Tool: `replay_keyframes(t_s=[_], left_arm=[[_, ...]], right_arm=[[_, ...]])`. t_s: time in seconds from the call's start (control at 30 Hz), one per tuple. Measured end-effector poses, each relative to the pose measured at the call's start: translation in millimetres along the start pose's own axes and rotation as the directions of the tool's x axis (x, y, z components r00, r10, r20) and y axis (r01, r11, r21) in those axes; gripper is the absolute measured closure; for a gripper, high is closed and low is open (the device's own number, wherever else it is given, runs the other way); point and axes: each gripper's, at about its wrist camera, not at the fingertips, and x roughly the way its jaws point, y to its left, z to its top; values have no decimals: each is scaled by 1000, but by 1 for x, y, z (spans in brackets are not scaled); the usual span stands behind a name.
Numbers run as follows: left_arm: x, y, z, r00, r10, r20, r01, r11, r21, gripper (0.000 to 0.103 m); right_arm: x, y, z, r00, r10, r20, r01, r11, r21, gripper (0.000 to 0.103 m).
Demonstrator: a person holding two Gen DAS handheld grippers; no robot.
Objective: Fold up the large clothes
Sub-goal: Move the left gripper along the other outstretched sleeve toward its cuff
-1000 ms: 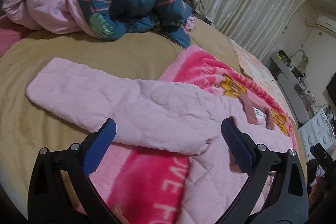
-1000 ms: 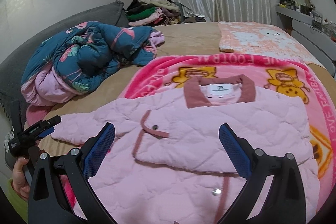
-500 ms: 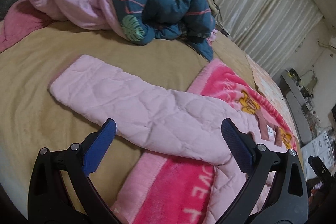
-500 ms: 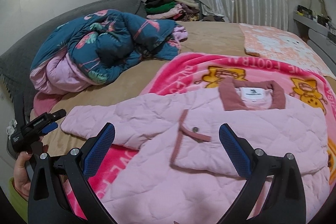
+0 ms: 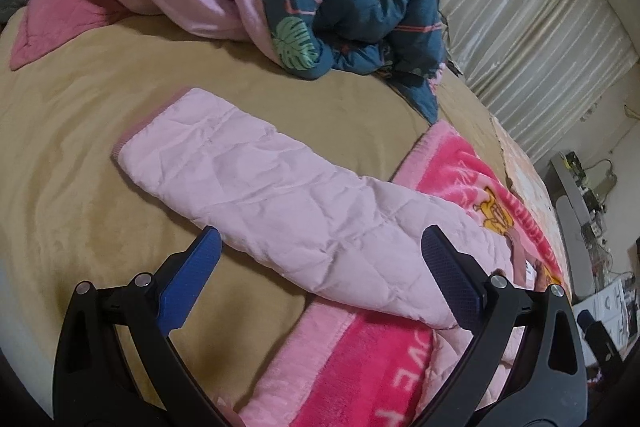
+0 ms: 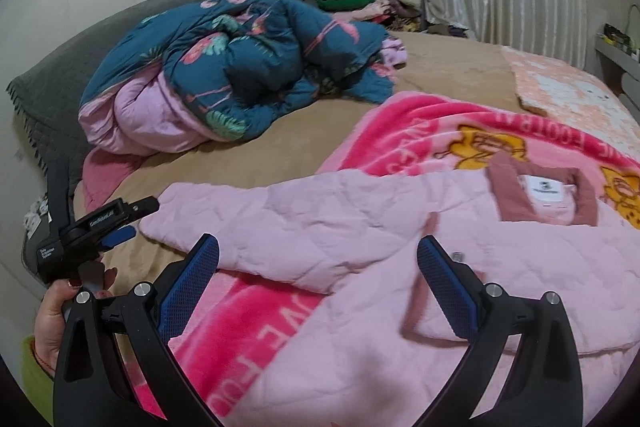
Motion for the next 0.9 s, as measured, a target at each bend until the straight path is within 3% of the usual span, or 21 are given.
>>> replay_keyframes(t_s=[0.53, 0.9], left_arm=[[42, 52, 15, 995, 57, -82, -69, 988, -139, 9], [99, 80, 9, 978, 54, -200, -103, 965, -242, 9]], right_arm=[[71, 68, -18, 990, 81, -115, -92, 991, -94, 4], [74, 48, -29, 991, 41, -129, -51, 996, -76, 4]])
